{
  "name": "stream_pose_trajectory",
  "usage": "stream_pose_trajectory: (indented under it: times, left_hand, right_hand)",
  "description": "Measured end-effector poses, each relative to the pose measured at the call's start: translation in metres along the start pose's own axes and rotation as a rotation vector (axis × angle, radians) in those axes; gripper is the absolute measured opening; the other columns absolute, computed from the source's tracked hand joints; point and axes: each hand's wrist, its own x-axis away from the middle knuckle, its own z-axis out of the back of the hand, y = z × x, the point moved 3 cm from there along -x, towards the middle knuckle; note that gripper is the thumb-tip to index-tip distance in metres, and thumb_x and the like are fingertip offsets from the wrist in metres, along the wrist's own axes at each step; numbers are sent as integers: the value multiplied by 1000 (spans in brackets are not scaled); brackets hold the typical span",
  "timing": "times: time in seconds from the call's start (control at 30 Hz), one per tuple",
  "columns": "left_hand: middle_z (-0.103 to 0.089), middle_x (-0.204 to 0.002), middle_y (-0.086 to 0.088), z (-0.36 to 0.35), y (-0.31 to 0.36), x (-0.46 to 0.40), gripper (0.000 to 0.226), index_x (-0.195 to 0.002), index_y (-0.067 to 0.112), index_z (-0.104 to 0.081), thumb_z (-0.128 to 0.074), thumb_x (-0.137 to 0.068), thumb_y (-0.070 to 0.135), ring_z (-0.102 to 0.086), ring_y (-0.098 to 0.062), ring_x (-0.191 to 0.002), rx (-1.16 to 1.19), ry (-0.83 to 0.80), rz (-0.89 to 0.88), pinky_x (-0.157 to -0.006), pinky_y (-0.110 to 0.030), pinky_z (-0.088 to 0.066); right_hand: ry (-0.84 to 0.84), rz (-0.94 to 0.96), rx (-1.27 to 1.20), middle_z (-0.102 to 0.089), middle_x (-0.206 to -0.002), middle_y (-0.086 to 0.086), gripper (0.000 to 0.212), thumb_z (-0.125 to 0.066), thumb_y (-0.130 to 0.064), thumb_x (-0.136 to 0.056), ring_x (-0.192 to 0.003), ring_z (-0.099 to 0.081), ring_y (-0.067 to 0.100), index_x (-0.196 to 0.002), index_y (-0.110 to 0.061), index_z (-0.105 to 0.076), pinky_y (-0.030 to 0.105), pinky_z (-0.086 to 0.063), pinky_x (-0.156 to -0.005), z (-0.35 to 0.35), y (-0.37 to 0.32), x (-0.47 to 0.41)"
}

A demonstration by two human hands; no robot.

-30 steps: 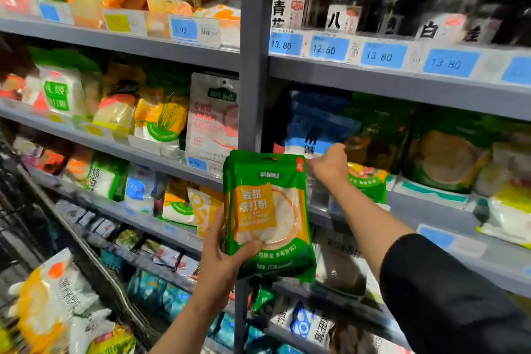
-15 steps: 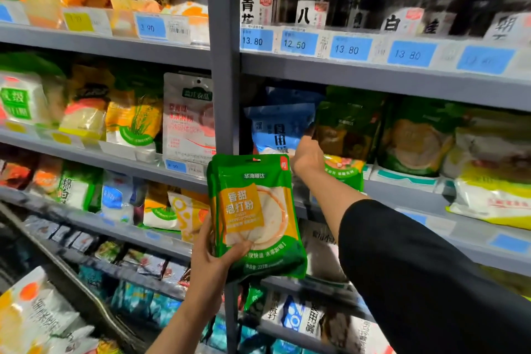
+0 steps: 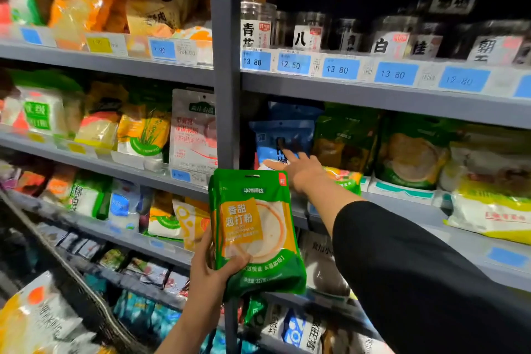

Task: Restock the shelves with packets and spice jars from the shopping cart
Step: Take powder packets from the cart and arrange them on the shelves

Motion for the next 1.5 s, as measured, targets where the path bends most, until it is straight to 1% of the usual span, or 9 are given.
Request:
stream_pose_trajectory:
  times: [0.13, 0.27, 0.37, 0.5, 0.67, 0.87, 1.03, 1.27, 1.5]
  left_hand:
    - [-64, -127, -1, 4, -4, 2, 92, -127, 43, -52, -89, -50, 9, -63, -28, -112, -7, 8, -5, -94, -51, -51]
    - [-61, -132, -1, -1, -4, 10, 98, -129, 44, -53, -93, -43, 22, -62, -30, -115, 17, 3, -2, -95, -54, -50]
    - [-65, -126, -4, -18, -5, 12, 87, -122, 43, -57, -90, -49, 9, -65, -33, -109, 84, -3, 22, -93, -58, -50]
    - [-69, -116, -8, -69, -1, 10, 78, -121, 33, -61, -86, -49, 18, -66, -35, -106, 58, -95, -34, -91, -56, -51]
    - [-72, -109, -12, -150, -12, 3, 63, -117, 23, -62, -83, -61, 7, -68, -36, -99, -14, -232, -62, -86, -51, -55]
    - [-71, -115, -4, -224, -33, 0, 47, -126, 24, -57, -65, -79, 24, -68, -27, -105, 115, -303, 35, -85, -45, -57]
    - [-69, -119, -2, -248, -49, -7, 31, -126, 25, -59, -56, -96, 19, -65, -24, -111, 22, -312, 18, -91, -47, -54]
    - [-65, -108, 11, -237, -38, -25, 37, -127, 24, -48, -50, -98, 3, -66, 9, -81, -58, -297, -55, -64, -10, -52]
    - [-69, -117, -1, -207, -12, -70, 42, -136, 20, -52, -53, -96, 6, -64, -24, -112, -112, -300, -35, -98, -46, -49]
  right_hand:
    - [-27, -41, -54, 4, -160, 4, 69, -43, -23, -97, -144, -7, 36, -146, -49, -3, 49, -16, -115, 5, -6, 3]
    - [119, -5, -636, -24, -154, 18, 47, -43, -43, -98, -140, -24, 37, -144, -32, -38, 42, -22, -113, 21, -1, 24]
    - [465, -142, -1161, -65, -101, 15, 49, -43, -40, -99, -95, -60, 24, -104, 3, -65, 33, -41, -79, 26, 14, 81]
    - [214, -248, -1526, -62, -75, -1, 50, -75, -50, -73, -65, -57, 7, -91, -6, -57, 18, -46, -60, 1, 26, 159]
    - [289, -411, -1268, -57, -74, -11, 41, -88, -25, -61, -72, -56, 10, -72, -25, -49, 25, -43, -61, -5, 70, 208]
    - [563, -540, -1108, -26, -64, 0, 43, -65, -12, -85, -62, -27, 17, -66, -17, -27, 30, -19, -53, -25, 141, 233]
    - [597, -622, -1143, -27, -68, -3, 37, -51, -6, -93, -59, -23, 12, -70, -18, -26, 21, -24, -47, -41, 169, 241]
    - [793, -758, -1239, -27, -67, -2, 39, -53, -1, -89, -61, -26, 13, -68, -19, -26, 25, -21, -51, -39, 197, 229]
    - [986, -916, -1221, -30, -67, -2, 35, -53, -2, -91, -61, -28, 11, -69, -18, -31, 29, -27, -60, -41, 226, 208]
